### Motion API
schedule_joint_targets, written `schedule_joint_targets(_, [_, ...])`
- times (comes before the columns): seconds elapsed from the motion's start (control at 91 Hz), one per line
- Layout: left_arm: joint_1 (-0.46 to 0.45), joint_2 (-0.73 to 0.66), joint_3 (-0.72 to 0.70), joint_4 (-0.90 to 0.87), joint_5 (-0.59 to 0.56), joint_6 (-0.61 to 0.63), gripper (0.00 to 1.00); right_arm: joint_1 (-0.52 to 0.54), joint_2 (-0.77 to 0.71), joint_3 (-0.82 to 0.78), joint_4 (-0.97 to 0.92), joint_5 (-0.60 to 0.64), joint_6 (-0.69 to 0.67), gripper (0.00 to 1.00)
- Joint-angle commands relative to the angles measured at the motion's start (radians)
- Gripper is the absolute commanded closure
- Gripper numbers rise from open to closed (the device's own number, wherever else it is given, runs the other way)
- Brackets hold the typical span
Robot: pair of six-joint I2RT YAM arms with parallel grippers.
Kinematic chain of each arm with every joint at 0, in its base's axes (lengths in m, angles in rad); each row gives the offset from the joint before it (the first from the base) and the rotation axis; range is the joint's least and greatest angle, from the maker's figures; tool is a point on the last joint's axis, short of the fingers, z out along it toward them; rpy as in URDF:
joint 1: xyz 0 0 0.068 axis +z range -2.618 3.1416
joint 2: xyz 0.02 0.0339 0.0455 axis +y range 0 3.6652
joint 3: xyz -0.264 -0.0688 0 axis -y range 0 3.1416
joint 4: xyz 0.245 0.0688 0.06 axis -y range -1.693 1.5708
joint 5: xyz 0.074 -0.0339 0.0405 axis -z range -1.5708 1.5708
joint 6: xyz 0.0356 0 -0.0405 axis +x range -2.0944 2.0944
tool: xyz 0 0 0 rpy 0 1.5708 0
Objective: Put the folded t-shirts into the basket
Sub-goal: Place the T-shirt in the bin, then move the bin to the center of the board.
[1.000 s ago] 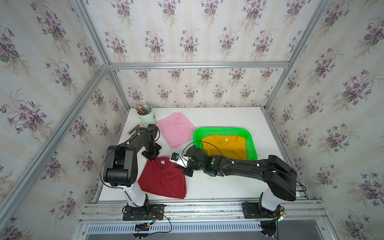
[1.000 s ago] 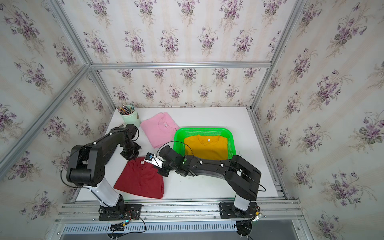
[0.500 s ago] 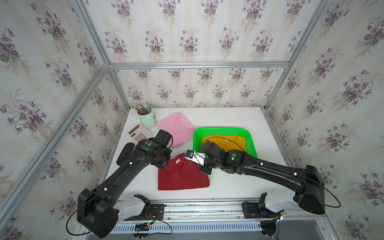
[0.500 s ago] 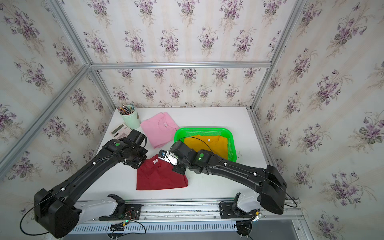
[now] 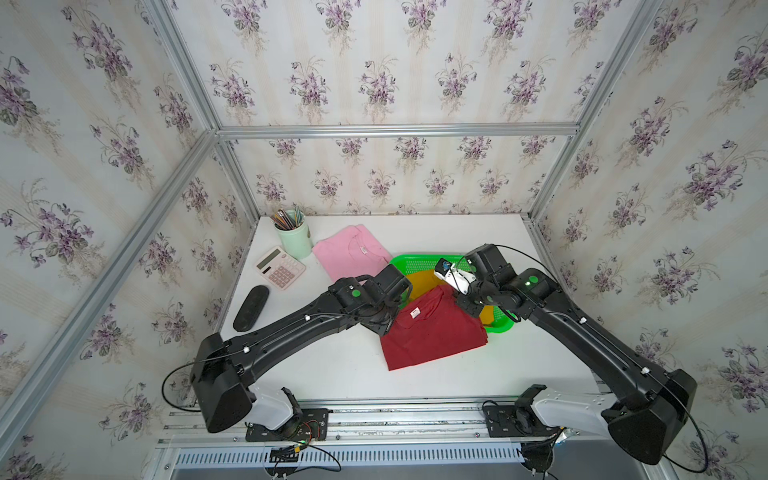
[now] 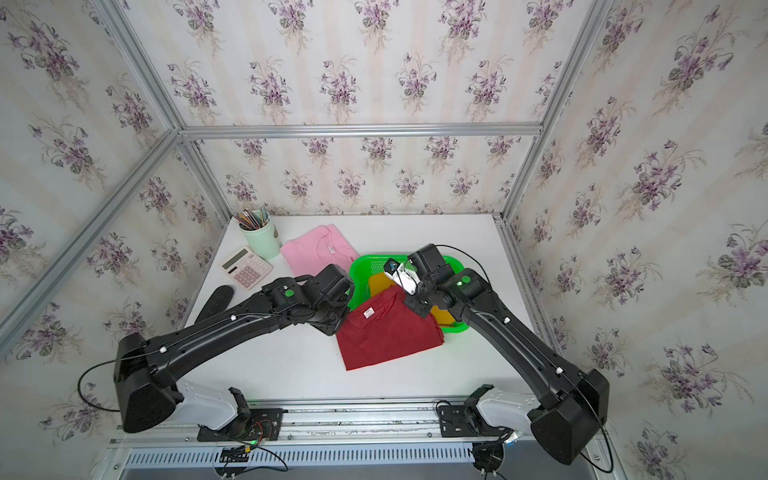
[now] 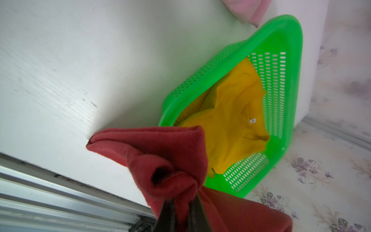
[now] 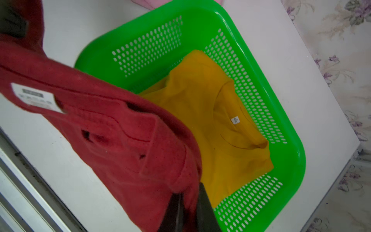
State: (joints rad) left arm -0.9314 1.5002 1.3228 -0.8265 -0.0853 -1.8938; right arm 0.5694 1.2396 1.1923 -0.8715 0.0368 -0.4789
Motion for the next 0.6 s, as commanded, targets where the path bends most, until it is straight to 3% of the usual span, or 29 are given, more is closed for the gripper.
schedule_joint_targets(0.0, [-0.003, 0.086, 0.099, 0.05, -0.043, -0.035, 1.0, -0.094, 0.021, 0.01, 0.027, 0.016, -0.031, 1.0])
schedule_joint_targets(0.363, [0.032, 0.438, 0.439, -0.009, -0.085, 0.046, 1.0, -0.255, 0.022, -0.169, 0.41, 0.125, -0.023, 1.0])
schedule_joint_targets(0.593, [0.063, 0.573, 0.414, -0.06, -0.026, -0.02, 1.0, -0.306, 0.116, -0.22, 0.447, 0.048, -0.026, 1.0])
